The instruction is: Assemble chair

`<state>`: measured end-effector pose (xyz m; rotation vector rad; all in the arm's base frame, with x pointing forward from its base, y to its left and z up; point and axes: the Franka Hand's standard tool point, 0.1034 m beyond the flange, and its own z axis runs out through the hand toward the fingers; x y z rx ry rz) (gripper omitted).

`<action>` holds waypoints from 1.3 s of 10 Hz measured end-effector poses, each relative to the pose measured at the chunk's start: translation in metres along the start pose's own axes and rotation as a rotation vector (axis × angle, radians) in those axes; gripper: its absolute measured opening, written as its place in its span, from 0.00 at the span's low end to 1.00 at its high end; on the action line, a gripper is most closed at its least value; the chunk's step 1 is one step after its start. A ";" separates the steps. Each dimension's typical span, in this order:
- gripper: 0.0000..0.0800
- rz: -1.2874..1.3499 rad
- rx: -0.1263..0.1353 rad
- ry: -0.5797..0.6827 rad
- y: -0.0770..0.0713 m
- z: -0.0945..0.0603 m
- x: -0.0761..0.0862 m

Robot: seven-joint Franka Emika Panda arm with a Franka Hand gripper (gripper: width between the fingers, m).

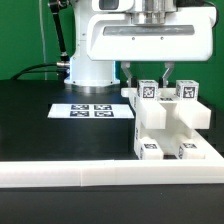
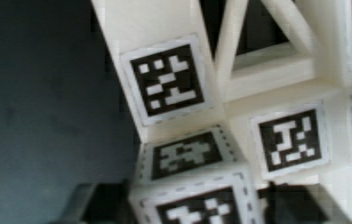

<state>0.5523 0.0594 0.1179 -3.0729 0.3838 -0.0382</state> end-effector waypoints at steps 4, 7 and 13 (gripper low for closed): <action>0.36 0.078 0.000 -0.001 0.000 0.000 0.000; 0.36 0.224 0.000 -0.001 -0.002 0.001 0.000; 0.76 0.307 0.031 -0.014 -0.009 -0.026 -0.009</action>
Offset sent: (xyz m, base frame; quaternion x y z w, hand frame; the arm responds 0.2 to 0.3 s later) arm 0.0023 -0.0029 -0.0003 -0.0068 -0.0045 0.0909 0.9958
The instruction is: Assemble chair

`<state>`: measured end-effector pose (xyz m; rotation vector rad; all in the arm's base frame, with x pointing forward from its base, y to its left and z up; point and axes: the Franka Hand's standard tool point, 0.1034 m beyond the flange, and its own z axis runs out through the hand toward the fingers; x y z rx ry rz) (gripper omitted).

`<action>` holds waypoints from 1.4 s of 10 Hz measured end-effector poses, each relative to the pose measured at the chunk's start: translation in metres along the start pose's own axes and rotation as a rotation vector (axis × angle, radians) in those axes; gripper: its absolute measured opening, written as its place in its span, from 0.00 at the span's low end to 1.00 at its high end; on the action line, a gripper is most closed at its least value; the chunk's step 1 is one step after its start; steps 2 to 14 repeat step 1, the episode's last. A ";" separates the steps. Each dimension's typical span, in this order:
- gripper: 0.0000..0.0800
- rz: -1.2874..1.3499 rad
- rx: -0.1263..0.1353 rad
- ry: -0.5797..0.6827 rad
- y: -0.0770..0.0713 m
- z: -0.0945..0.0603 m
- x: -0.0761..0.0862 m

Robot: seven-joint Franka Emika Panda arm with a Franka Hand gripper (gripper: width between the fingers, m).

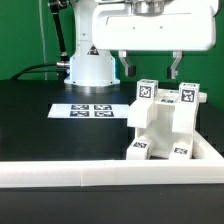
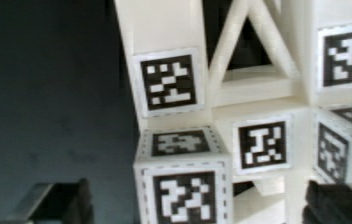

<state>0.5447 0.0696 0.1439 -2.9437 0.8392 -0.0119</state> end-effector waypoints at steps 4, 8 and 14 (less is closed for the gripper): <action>0.80 -0.002 -0.001 0.000 0.001 0.001 0.000; 0.80 -0.002 -0.001 0.000 0.001 0.001 0.000; 0.80 -0.002 -0.001 0.000 0.001 0.001 0.000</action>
Offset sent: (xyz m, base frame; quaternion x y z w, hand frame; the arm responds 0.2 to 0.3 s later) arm 0.0000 0.0000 0.0000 0.0000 0.0000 0.0000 1.0000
